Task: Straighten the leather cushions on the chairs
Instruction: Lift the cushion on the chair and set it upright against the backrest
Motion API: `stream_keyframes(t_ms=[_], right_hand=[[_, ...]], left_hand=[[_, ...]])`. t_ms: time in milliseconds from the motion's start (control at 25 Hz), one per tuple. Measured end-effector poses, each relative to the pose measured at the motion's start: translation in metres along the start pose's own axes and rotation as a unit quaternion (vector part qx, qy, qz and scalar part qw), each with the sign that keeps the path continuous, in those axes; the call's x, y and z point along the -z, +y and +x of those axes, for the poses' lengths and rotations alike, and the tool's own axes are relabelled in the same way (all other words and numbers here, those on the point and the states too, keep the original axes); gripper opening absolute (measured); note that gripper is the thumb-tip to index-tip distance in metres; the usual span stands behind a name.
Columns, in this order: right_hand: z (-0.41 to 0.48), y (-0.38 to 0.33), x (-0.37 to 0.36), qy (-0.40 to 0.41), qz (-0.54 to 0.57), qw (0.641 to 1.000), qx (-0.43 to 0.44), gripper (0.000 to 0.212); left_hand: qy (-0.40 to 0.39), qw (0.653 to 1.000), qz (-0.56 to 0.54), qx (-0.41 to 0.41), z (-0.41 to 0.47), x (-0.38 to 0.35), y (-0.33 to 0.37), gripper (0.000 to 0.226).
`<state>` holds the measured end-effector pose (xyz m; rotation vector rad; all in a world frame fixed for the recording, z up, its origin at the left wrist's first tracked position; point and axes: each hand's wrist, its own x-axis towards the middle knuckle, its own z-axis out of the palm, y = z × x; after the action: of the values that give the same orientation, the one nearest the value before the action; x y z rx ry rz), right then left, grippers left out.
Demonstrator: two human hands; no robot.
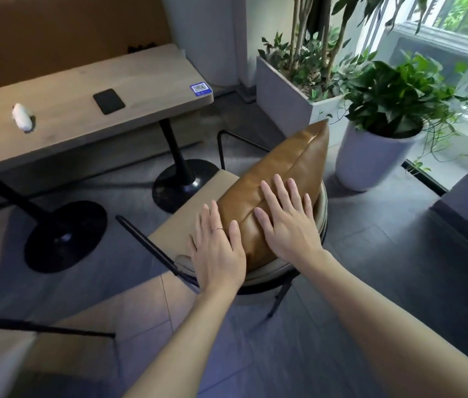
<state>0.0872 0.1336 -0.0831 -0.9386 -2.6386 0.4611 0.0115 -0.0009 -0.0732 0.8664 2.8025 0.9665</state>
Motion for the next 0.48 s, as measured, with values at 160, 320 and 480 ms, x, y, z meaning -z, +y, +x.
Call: stream_keyframes(t_ms=[160,320,480], right_hand=[[0.001,0.005,0.010,0.080,0.131,0.988,-0.030,0.040],[0.010,0.026,0.019,0.131,0.118,0.982,-0.072,0.015],[0.027,0.063,0.022,0.082,0.243,0.926,-0.278,0.025]], left_hand=[[0.035,0.951,-0.182,0.246,-0.018,-0.002,0.005,0.104],[0.040,0.823,-0.374,0.426,-0.020,-0.003,0.013,0.131],[0.055,0.710,-0.495,0.498,-0.014,-0.012,0.021,0.140]])
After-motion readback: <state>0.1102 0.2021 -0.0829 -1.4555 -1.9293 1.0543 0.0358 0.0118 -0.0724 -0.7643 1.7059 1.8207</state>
